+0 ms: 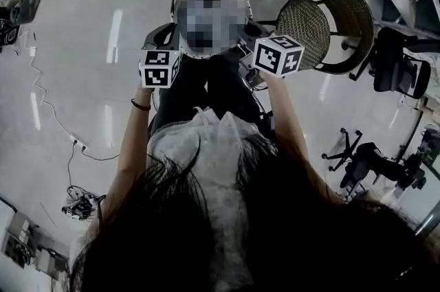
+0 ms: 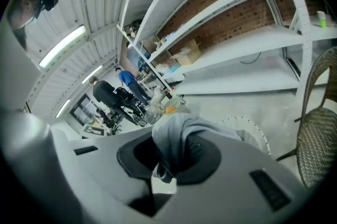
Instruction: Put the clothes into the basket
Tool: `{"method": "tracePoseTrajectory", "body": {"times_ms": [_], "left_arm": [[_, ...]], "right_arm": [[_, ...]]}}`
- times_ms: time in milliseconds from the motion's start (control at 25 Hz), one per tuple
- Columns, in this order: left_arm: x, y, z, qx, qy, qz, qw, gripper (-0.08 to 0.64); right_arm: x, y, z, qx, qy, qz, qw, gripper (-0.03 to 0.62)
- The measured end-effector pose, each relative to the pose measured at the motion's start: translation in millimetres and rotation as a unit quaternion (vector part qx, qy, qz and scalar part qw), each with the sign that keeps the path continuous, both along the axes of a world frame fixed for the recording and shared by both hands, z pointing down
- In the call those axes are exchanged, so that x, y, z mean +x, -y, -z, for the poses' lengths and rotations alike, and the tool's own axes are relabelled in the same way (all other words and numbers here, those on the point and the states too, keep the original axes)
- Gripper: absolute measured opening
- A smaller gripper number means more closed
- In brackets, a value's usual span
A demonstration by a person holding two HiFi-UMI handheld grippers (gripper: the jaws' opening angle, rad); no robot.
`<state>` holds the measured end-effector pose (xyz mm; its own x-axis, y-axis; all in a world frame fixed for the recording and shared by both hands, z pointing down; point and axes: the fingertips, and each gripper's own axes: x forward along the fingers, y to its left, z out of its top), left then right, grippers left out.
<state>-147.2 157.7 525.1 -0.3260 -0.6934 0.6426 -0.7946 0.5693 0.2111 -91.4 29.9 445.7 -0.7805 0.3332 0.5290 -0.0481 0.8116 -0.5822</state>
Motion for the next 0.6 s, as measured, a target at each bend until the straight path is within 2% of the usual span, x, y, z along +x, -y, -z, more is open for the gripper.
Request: {"method": "tracePoseTrajectory", "body": {"times_ms": [280,600], "left_arm": [[12,-15,-27,-0.011,-0.017,0.024,0.9995,0.029],[18,-19,-55,-0.025,-0.028,0.027,0.9989,0.029]], "right_arm": [[14,-27,-90,0.019,-0.092,0.076,0.993,0.058],[33,-47,-187,0.043,-0.193,0.142,0.970,0.058]]}}
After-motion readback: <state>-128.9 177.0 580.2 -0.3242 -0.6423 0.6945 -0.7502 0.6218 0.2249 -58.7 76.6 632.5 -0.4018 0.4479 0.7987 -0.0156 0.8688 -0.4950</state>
